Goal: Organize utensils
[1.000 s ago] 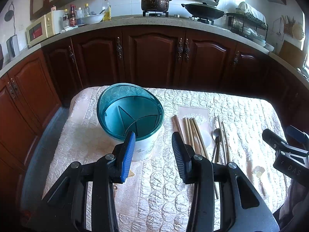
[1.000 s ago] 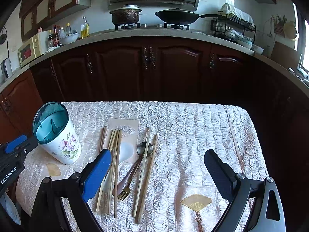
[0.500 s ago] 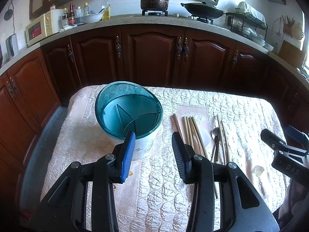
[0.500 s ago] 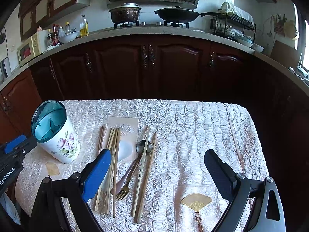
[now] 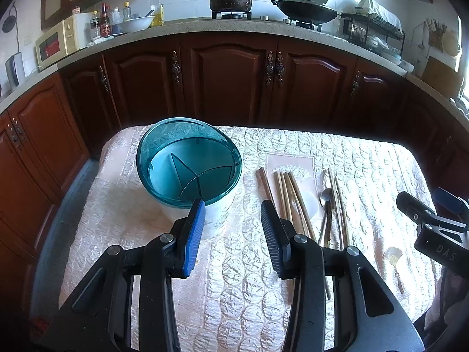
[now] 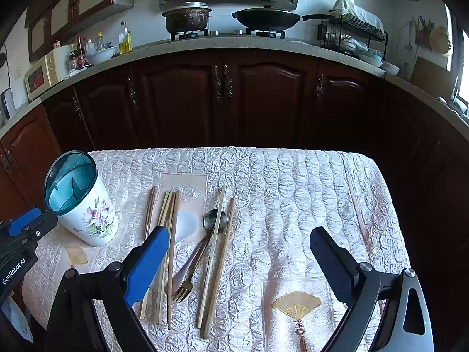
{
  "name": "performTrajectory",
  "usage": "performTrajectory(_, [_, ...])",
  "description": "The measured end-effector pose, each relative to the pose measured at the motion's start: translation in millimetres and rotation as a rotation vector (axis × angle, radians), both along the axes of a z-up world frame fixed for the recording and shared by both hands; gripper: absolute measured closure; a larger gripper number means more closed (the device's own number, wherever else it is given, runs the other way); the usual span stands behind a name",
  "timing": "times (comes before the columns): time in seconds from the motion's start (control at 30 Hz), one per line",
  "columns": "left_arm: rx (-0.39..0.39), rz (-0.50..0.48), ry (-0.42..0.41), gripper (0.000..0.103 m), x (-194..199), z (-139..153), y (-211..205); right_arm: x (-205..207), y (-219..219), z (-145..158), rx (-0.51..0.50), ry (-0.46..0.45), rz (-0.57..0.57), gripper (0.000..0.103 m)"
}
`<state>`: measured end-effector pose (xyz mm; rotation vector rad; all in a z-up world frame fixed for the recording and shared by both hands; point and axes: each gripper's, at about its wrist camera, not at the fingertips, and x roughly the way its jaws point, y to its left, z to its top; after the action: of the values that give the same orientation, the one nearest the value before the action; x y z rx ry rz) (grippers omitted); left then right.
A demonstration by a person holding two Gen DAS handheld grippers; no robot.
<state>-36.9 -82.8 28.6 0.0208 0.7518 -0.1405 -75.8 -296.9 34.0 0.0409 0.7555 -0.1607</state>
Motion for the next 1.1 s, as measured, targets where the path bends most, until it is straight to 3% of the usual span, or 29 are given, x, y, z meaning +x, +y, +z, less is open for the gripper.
performTrajectory(0.63, [-0.006,-0.009,0.021,0.064,2,-6,-1,1,0,-7,-0.004,0.02,0.022,0.007])
performTrajectory(1.1, [-0.04,-0.021,0.051,0.064,6,-11,1,4,-12,-12,0.047,0.043,0.015,0.007])
